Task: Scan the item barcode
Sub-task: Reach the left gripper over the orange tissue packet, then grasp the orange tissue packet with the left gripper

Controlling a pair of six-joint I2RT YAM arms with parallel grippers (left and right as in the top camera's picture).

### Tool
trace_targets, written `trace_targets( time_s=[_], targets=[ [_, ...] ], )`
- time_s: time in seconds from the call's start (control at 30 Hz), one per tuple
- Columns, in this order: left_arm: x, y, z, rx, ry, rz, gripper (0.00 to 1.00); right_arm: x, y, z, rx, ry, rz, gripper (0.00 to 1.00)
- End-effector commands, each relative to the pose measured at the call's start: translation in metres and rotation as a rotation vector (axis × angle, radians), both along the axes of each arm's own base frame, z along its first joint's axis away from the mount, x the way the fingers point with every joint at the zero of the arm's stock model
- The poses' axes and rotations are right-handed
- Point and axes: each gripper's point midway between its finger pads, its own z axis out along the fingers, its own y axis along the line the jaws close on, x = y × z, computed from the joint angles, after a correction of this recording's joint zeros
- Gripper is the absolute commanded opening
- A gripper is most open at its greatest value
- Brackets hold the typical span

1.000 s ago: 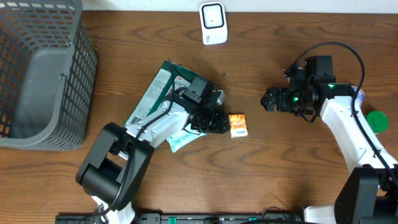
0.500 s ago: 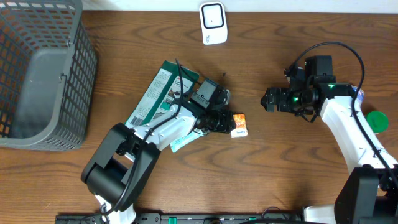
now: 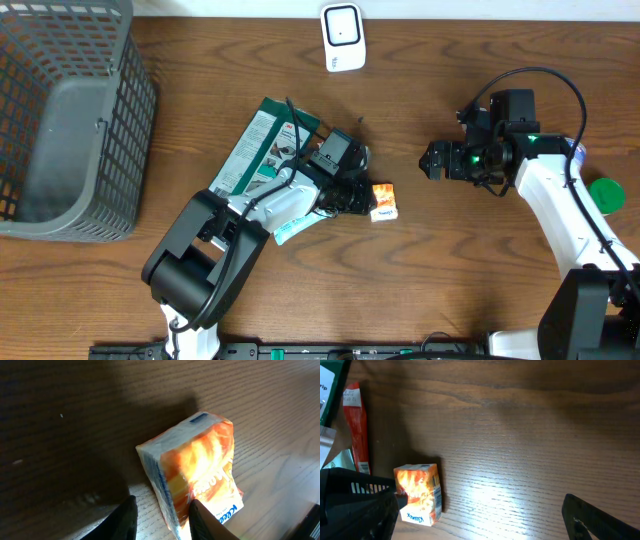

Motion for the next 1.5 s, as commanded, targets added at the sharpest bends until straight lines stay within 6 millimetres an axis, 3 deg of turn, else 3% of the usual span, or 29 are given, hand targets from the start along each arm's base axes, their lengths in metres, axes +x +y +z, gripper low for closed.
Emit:
trace_targets(
  time_s=[0.0, 0.33, 0.5, 0.77, 0.87, 1.1, 1.13, 1.2, 1.27, 1.47],
  targets=[
    [-0.001, 0.001, -0.005, 0.013, 0.003, 0.002, 0.36, -0.003, 0.001, 0.000, 0.007, -0.002, 0.014, 0.99],
    [-0.005, 0.005, -0.033, 0.051, 0.062, 0.019, 0.36, -0.003, 0.001, 0.000, 0.007, -0.002, 0.014, 0.99],
    [-0.007, -0.005, -0.022, -0.022, 0.080, -0.003, 0.08, -0.003, 0.001, 0.000, 0.007, -0.001, 0.014, 0.99],
    [0.013, 0.001, 0.048, -0.269, 0.090, -0.001, 0.07, -0.004, 0.001, 0.000, 0.007, 0.002, 0.014, 0.99],
    [0.022, 0.012, 0.080, -0.422, 0.121, -0.013, 0.07, -0.004, 0.001, 0.000, 0.007, 0.002, 0.014, 0.99],
    [0.034, 0.053, 0.126, -0.696, 0.236, -0.028, 0.07, -0.005, 0.001, -0.001, 0.007, 0.004, 0.014, 0.99],
    [0.036, 0.058, 0.126, -0.702, 0.225, -0.025, 0.09, -0.005, 0.001, -0.001, 0.007, 0.005, 0.014, 0.99],
    [0.042, 0.064, 0.119, -0.668, 0.168, -0.020, 0.38, -0.005, 0.001, -0.002, 0.007, 0.007, 0.014, 0.99],
    [0.044, 0.061, 0.102, -0.574, 0.115, -0.006, 0.51, -0.006, 0.001, -0.002, 0.007, 0.008, 0.014, 0.99],
    [0.058, 0.053, 0.047, -0.174, -0.170, -0.043, 0.56, -0.006, 0.001, -0.003, 0.007, 0.010, 0.014, 0.99]
  ],
)
